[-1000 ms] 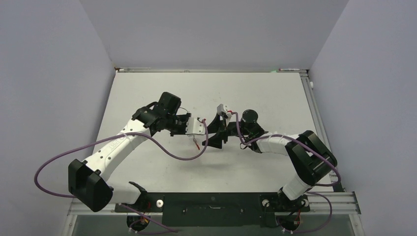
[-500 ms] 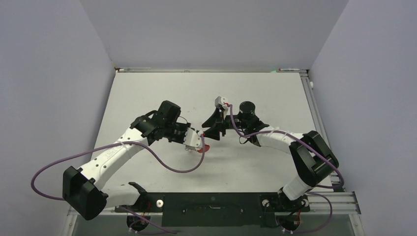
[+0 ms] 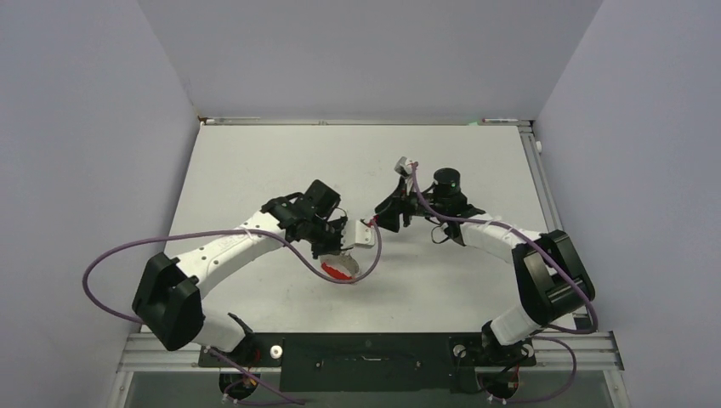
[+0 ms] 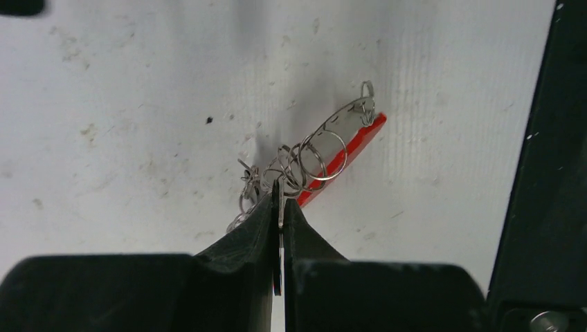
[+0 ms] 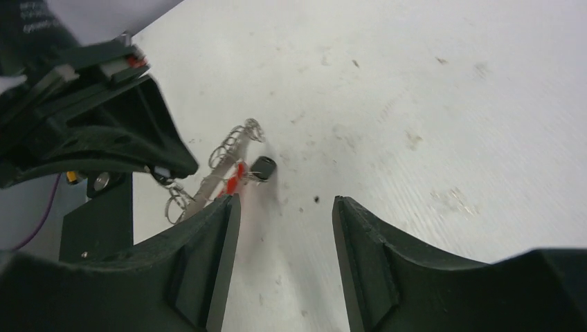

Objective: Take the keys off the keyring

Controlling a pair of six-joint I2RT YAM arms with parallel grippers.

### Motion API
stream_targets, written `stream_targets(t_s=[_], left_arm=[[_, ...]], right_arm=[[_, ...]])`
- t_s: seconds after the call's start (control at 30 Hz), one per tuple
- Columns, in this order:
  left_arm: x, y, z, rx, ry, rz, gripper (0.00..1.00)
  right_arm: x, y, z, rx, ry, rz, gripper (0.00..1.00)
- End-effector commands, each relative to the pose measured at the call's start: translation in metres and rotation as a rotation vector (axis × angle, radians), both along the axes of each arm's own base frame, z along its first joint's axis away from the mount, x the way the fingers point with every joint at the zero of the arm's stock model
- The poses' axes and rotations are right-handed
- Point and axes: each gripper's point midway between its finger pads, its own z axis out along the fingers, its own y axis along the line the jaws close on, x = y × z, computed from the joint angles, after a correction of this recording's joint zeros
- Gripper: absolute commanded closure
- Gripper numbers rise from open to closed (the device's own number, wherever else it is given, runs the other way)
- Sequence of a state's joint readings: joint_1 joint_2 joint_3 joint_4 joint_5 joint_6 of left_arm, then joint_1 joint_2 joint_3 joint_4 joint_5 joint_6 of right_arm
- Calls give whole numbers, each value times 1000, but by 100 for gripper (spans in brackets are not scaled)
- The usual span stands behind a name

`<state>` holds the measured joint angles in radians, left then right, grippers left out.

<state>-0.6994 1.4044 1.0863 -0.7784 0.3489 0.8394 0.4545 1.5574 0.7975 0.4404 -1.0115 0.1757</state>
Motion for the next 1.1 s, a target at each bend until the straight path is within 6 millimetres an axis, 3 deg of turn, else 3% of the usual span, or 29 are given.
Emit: stream_targets(t_s=[0.0, 0.13, 0.37, 0.67, 0.83, 1.07], left_arm=[[-12, -46, -7, -66, 151, 93, 100], [-5, -64, -24, -31, 285, 186, 100], [1, -58, -48, -55, 399, 230, 100], [7, -60, -66, -112, 562, 345, 100], [22, -52, -80, -124, 614, 438, 100], [20, -56, -93, -131, 711, 475, 100]], right_arm=[[2, -39, 4, 5, 79, -76, 48], [-7, -59, -13, -58, 159, -109, 48], [-25, -65, -34, -68, 289, -135, 45], [-22, -46, -52, -101, 297, -185, 32], [-26, -24, -66, -128, 247, -165, 29], [-22, -11, -82, -176, 204, -205, 29]])
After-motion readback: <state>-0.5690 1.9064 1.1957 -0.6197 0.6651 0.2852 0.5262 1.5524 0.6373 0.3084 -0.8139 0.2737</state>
